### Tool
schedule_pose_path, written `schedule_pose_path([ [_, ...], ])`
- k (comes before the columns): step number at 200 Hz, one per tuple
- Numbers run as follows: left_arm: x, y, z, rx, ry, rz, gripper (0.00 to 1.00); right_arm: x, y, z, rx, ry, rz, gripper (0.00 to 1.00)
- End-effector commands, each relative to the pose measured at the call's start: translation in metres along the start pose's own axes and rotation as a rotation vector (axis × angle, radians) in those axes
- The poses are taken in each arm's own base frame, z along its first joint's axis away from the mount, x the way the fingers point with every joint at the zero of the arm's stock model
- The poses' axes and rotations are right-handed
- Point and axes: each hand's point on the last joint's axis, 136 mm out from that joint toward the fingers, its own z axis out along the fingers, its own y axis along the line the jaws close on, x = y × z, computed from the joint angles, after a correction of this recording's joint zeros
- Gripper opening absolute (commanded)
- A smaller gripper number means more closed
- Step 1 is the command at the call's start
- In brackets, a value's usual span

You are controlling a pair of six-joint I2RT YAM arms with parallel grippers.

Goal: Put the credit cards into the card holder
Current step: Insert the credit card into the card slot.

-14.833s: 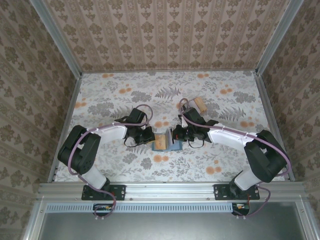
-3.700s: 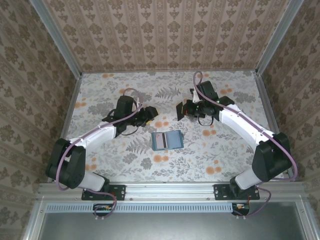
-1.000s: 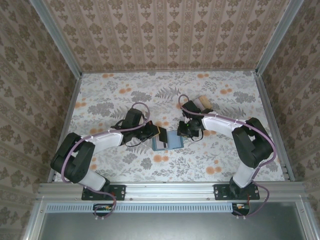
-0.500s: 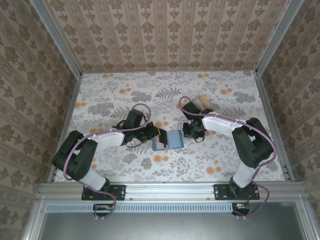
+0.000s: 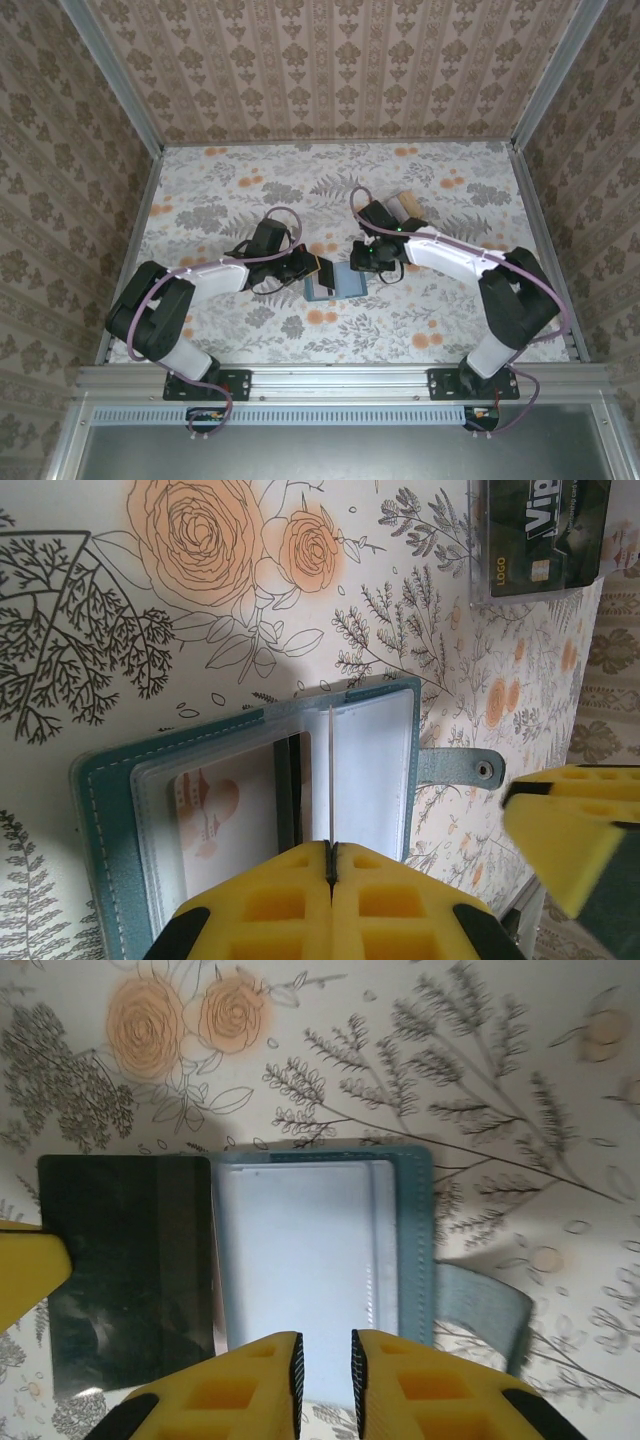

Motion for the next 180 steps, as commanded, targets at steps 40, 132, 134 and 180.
schedule_pose_path([
  [40,0.003,0.003,0.003,-0.006,0.011,0.037,0.00,0.015,-0.045,0.028,0.181,0.085,0.016,0.22],
  [132,0.015,0.010,0.013,0.031,0.037,0.015,0.00,0.042,-0.060,0.055,0.159,0.137,0.101,0.17],
  [134,0.015,0.010,0.013,0.033,0.036,0.017,0.00,0.043,-0.060,0.056,0.159,0.138,0.102,0.17],
  [180,0.016,0.008,0.023,0.038,0.038,0.014,0.00,0.047,-0.063,0.056,0.163,0.144,0.107,0.17],
])
